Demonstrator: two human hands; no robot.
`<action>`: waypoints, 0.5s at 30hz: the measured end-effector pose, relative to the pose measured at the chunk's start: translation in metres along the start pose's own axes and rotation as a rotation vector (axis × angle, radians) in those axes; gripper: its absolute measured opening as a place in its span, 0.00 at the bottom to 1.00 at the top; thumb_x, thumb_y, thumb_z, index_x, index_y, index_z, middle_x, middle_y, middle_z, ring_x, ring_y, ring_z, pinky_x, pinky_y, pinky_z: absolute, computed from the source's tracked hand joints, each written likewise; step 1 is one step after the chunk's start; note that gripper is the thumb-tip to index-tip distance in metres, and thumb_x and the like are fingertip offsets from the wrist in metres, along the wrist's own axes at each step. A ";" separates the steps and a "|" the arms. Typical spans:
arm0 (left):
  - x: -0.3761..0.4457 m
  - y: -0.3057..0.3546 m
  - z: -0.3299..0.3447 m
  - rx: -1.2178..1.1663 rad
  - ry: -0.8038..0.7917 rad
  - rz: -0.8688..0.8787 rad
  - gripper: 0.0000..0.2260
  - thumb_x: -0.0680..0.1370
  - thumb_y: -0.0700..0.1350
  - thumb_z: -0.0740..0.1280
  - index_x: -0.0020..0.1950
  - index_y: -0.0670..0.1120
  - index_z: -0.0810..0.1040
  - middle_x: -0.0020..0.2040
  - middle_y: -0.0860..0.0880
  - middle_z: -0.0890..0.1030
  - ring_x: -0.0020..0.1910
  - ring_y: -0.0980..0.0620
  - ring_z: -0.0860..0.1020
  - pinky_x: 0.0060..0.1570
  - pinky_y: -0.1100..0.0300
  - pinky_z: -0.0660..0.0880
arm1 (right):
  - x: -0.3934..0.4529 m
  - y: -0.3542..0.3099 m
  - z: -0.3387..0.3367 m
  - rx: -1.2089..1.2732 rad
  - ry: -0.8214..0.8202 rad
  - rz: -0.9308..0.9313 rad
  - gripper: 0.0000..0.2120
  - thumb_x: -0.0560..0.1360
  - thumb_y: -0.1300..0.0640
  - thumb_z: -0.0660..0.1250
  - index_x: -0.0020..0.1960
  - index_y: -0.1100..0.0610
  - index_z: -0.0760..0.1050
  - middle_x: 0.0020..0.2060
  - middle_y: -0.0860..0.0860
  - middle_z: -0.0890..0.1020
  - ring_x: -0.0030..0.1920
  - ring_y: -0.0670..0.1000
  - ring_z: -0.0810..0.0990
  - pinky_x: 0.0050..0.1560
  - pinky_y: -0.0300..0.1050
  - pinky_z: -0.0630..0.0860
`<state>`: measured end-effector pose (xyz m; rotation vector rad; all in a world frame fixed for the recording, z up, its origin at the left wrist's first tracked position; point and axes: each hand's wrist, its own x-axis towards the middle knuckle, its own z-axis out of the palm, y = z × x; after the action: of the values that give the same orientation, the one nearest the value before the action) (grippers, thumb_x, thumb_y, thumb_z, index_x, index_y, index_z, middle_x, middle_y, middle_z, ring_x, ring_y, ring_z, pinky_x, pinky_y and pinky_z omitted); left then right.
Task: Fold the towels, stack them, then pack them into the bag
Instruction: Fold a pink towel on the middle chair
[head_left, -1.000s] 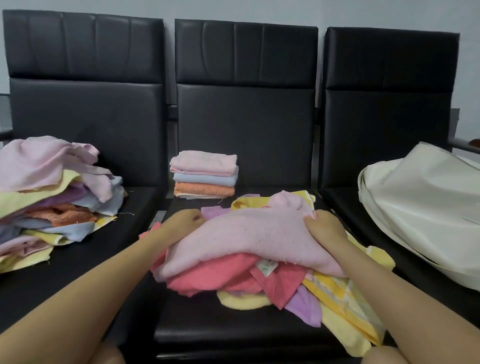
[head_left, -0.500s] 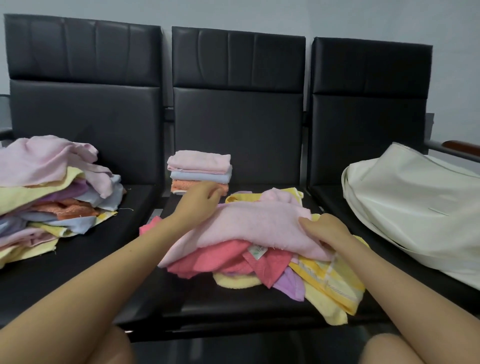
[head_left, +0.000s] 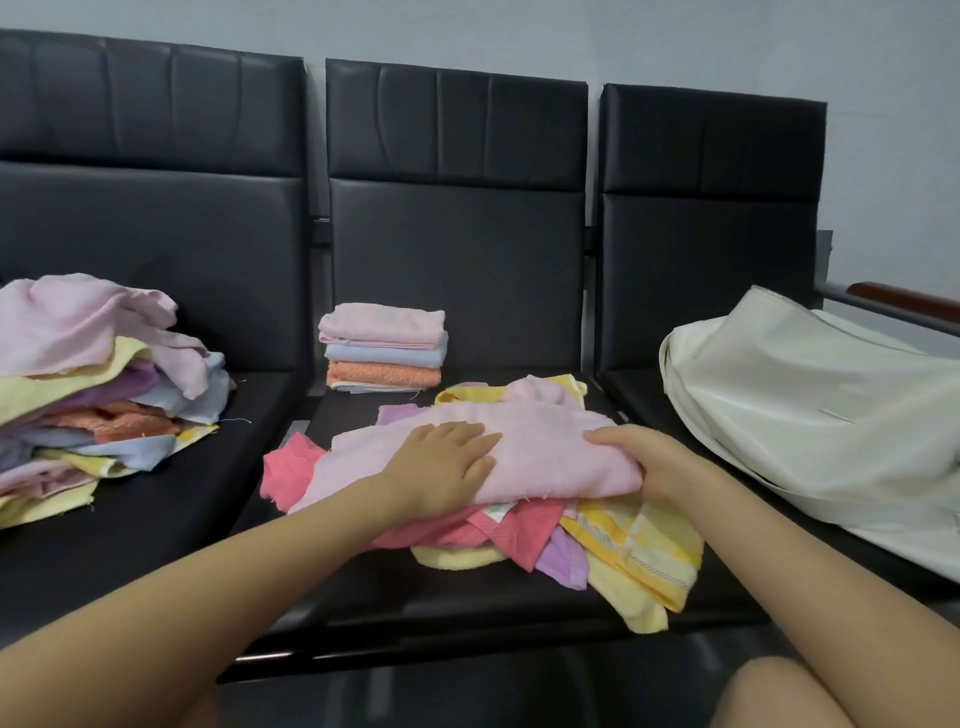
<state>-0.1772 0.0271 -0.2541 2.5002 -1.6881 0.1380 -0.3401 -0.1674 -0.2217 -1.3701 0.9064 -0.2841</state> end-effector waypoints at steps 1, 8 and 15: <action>-0.002 0.003 0.000 0.043 0.005 -0.003 0.35 0.73 0.62 0.35 0.78 0.56 0.58 0.78 0.52 0.59 0.76 0.50 0.57 0.73 0.54 0.52 | -0.001 -0.003 0.001 0.065 -0.019 0.005 0.06 0.77 0.60 0.68 0.51 0.62 0.76 0.45 0.58 0.80 0.43 0.54 0.79 0.49 0.50 0.78; -0.002 -0.001 0.004 -0.346 0.198 -0.030 0.33 0.73 0.61 0.41 0.69 0.52 0.74 0.68 0.53 0.74 0.68 0.52 0.69 0.67 0.58 0.61 | -0.003 -0.031 0.029 0.092 0.010 -0.296 0.03 0.78 0.63 0.64 0.49 0.61 0.76 0.41 0.54 0.78 0.44 0.54 0.76 0.46 0.49 0.75; -0.006 -0.005 -0.023 -1.539 0.382 -0.537 0.16 0.81 0.51 0.58 0.58 0.44 0.80 0.51 0.46 0.83 0.52 0.50 0.80 0.49 0.60 0.73 | -0.035 -0.052 0.100 0.051 -0.346 -0.203 0.15 0.83 0.50 0.57 0.48 0.60 0.76 0.37 0.55 0.79 0.31 0.49 0.80 0.31 0.38 0.74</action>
<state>-0.1752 0.0374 -0.2322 1.4132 -0.4385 -0.4987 -0.2762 -0.0844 -0.1667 -1.4115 0.4712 -0.2137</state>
